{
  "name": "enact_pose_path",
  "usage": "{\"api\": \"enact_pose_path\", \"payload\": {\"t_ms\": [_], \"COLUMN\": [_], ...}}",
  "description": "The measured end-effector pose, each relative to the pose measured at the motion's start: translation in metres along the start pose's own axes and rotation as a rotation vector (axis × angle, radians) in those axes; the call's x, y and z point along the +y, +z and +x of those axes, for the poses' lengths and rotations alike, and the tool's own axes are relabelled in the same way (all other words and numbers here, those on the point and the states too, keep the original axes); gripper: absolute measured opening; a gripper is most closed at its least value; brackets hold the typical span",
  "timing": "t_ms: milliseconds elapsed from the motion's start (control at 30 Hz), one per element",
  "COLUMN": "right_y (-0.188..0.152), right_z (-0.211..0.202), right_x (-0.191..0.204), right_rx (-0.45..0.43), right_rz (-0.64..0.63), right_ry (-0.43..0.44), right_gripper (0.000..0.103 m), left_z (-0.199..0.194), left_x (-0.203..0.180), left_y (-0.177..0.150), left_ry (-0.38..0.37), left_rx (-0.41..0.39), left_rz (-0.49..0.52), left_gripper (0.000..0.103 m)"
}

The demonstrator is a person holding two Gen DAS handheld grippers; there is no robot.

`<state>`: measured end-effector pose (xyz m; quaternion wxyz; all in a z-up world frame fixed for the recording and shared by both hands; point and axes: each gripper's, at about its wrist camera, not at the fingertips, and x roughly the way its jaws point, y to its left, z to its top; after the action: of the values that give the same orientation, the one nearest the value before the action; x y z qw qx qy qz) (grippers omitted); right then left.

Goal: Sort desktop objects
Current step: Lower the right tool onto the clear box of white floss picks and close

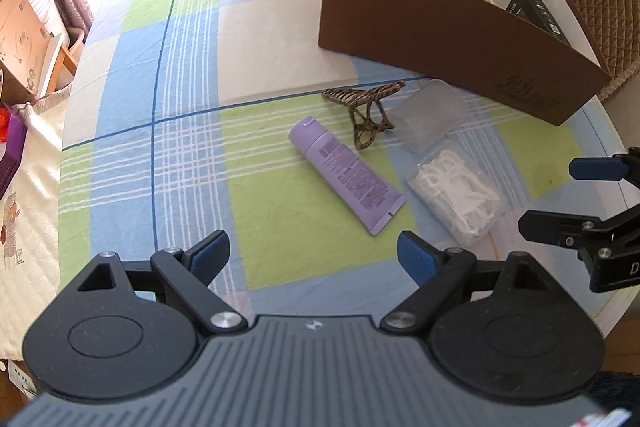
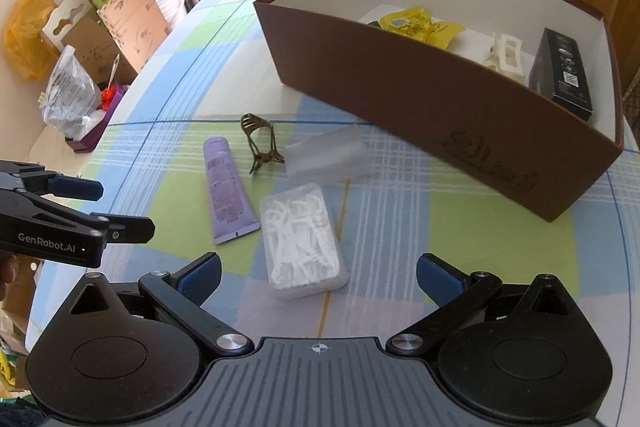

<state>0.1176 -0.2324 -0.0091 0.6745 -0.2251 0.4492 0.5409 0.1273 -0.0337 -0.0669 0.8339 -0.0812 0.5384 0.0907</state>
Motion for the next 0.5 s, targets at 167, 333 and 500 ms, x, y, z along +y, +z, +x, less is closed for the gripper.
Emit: {"api": "enact_pose_path", "payload": {"t_ms": [167, 333, 500], "right_y": [-0.004, -0.009, -0.01], "right_z": [0.008, 0.015, 0.019], "right_x": [0.006, 0.01, 0.01], "right_rx": [0.003, 0.004, 0.004], "right_rz": [-0.029, -0.051, -0.061], "right_ry": [0.0, 0.017, 0.022], "right_gripper": [0.101, 0.101, 0.101], "left_z": [0.002, 0.005, 0.007], "left_x": [0.004, 0.009, 0.014], "left_y": [-0.004, -0.008, -0.012], "left_ry": [0.01, 0.021, 0.028], "left_rx": [0.005, 0.012, 0.014], "left_rz": [-0.01, -0.026, -0.034], "left_gripper": [0.088, 0.088, 0.088]}}
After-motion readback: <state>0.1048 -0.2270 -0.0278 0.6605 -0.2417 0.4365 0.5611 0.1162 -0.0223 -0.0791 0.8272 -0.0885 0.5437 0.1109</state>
